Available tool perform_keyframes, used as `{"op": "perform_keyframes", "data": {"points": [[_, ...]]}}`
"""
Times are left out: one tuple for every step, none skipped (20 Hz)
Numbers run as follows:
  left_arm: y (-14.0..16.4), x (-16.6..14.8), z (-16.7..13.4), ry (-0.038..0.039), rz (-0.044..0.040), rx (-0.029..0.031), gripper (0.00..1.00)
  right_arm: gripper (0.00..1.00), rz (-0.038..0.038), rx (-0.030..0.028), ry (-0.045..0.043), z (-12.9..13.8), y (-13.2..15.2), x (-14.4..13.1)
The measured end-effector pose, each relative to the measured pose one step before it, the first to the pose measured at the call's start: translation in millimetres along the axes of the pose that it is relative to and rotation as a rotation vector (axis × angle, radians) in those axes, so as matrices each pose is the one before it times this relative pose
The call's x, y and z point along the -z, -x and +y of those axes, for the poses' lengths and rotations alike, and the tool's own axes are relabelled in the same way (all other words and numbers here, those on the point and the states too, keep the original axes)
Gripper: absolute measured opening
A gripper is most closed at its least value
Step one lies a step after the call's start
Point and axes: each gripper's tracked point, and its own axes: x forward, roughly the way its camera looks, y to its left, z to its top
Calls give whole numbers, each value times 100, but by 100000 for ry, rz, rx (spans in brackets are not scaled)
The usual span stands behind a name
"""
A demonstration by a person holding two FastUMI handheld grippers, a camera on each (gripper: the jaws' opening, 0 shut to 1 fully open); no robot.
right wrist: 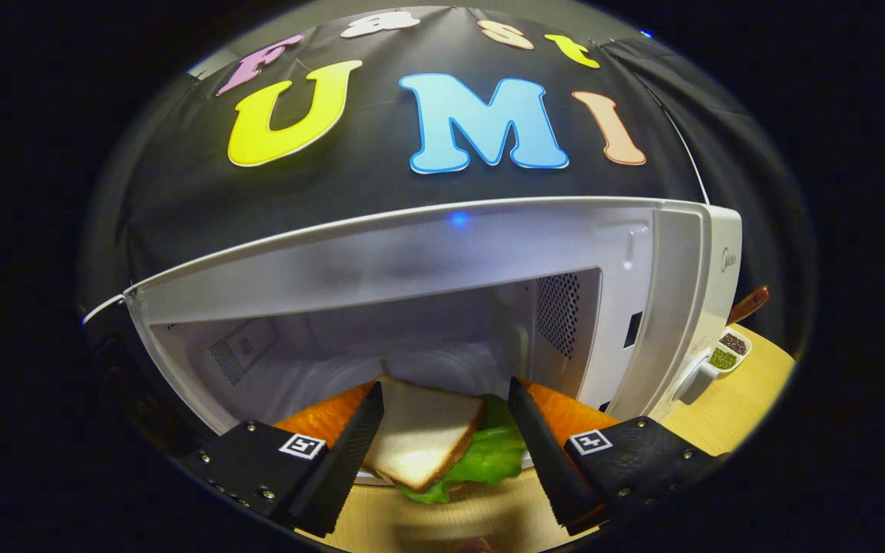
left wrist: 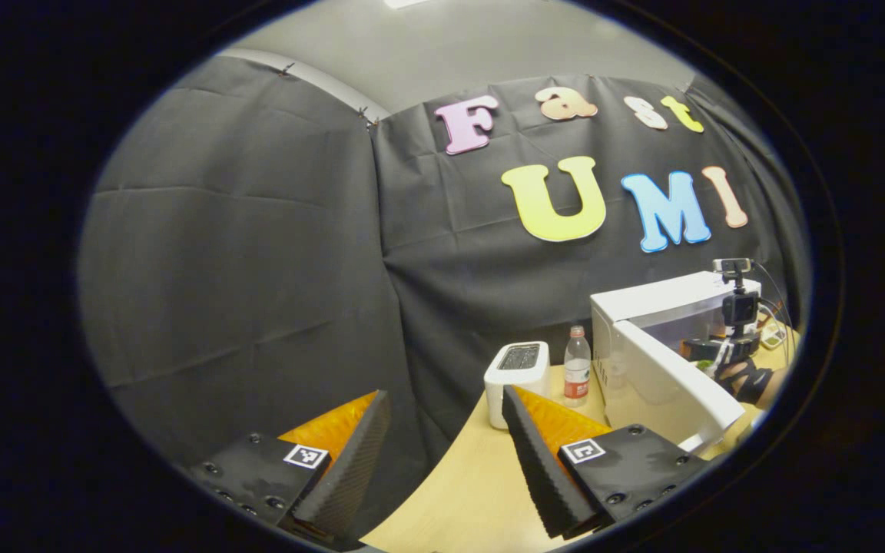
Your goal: Open the microwave oven with the left hand, put the food in, and close the microwave oven.
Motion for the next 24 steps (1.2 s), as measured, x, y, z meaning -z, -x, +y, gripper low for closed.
{"op": "perform_keyframes", "data": {"points": [[40, -21, -170, 760, -177, 226, 93, 99, -844, -430, 1357, -222, 585, -554], [37, 178, -344, 941, -413, 348, 95, 99, -1400, -747, 1293, -36, 838, -699], [8, -32, -305, 1000, -624, 372, 96, 99, -1945, -1613, 698, 4, 972, -945], [-32, 217, -449, 1114, -411, 660, 96, 99, -1537, -1749, 649, 167, 1075, -791], [108, 76, -501, 1543, -250, 1039, 96, 99, -1422, -2158, 1293, 137, 1145, -799], [0, 234, -537, 1360, -109, 1016, 95, 99, -1139, -1038, 1639, -134, 1245, -873], [-28, 188, -473, 915, 212, 837, 94, 99, -1543, -1169, 871, -102, 1419, -1048], [-54, 257, -441, 465, -301, 733, 93, 99, -1743, -1029, 628, -12, 1312, -1033], [-44, -1, -440, 231, -550, 826, 93, 99, -1403, -400, -63, -318, 1165, -888], [-136, -9, -627, 375, -825, 1659, 93, 99, -1271, -1727, -743, 73, 1270, -1009], [43, -168, -665, 754, -759, 1380, 94, 99, -1495, -1936, 132, 150, 1325, -1123], [8, -37, -635, 918, -588, 1265, 96, 99, -1944, -376, 1307, -286, 1279, -1135], [69, 272, -423, 936, -308, 707, 95, 99, -1813, -24, 1906, -440, 1219, -951], [45, 130, -311, 1200, -266, 382, 95, 99, -1451, -160, 1436, -501, 1190, -848], [95, 153, -619, 1524, -421, 650, 95, 99, -1476, -328, 678, -421, 1049, -711], [89, 361, -743, 1265, -18, 510, 94, 99, -913, 77, 326, -711, 997, -691], [186, 324, -580, 460, 545, 226, 96, 99, -377, -68, 158, -654, 963, -449], [233, 460, -509, 56, 530, -2, 96, 99, -148, 271, 78, -606, 881, -327], [263, 710, -601, 69, 1064, 381, 96, 99, 193, 218, 274, -791, 983, -312], [316, 615, -552, 39, 640, 575, 95, 99, -325, 273, 363, -912, 677, -735], [359, 587, -485, -359, 515, 176, 93, 99, -727, 419, 345, -877, 921, -600], [356, 568, -95, -560, 759, -471, 93, 99, -610, 429, 114, -723, 1007, -539], [364, 620, -252, -657, 1145, -411, 96, 99, -600, 125, 12, -627, 1070, -442], [285, 322, -276, -274, 583, -342, 96, 99, -857, 235, -25, -604, 946, -489]]}}
